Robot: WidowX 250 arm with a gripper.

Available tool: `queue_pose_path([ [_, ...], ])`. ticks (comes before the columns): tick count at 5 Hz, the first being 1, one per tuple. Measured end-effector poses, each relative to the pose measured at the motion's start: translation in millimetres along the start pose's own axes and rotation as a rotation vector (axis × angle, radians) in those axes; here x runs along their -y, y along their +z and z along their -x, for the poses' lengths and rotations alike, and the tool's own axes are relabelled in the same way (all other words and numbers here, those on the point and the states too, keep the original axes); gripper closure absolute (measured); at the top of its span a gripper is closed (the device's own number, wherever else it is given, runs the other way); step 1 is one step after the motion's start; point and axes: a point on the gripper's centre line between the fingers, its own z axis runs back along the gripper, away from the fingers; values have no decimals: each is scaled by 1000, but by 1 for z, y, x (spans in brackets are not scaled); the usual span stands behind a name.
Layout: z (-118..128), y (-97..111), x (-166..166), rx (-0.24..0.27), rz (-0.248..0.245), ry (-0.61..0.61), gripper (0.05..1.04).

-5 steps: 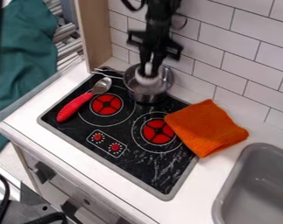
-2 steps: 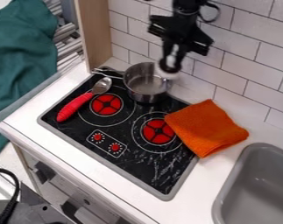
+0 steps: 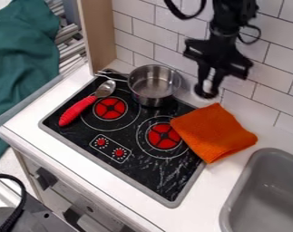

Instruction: Take out the object from the silver pot and put it on the orange cloth

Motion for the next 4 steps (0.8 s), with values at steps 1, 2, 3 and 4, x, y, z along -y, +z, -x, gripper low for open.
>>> queue_pose_path([
  [1, 9, -14, 8, -59, 37, 24, 910],
  [2, 17, -25, 12, -98, 57, 23, 863],
  [3, 19, -26, 15, -96, 82, 22, 718],
  [4, 19, -27, 15, -98, 82, 8, 420],
])
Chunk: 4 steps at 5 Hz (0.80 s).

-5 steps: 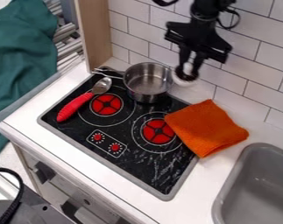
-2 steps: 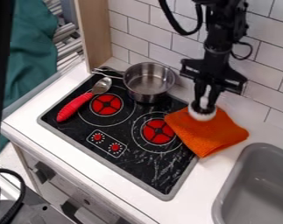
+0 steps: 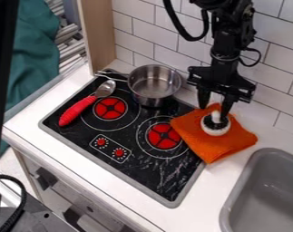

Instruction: Take out the object from the silver pot and put it on the orange cloth

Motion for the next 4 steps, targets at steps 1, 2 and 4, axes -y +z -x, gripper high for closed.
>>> queue_pose_path([
  [1, 1, 7, -2, 7, -11, 7, 125],
  [2, -2, 34, -6, 61, -34, -1, 74],
  [4, 2, 56, -2, 91, -39, 12, 79],
])
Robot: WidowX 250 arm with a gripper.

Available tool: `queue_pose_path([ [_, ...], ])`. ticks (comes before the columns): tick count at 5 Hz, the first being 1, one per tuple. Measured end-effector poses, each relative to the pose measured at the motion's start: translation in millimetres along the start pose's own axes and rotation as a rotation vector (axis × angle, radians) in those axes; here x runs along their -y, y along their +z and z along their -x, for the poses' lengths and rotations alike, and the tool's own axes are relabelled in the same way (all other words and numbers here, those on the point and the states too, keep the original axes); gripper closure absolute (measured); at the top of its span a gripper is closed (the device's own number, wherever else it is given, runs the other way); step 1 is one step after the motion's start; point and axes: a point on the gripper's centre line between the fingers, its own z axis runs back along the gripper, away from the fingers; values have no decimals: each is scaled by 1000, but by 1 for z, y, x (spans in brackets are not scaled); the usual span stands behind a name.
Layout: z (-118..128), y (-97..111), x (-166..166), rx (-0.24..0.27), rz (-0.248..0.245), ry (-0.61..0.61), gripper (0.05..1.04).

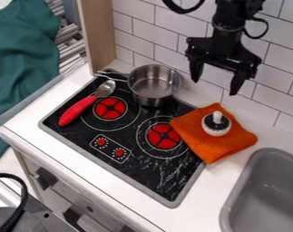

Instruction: Take out the object from the silver pot and put it on the orange cloth

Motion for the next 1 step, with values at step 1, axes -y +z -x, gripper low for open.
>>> queue_pose_path([
  [1, 5, 0, 1, -31, 11, 3, 79],
])
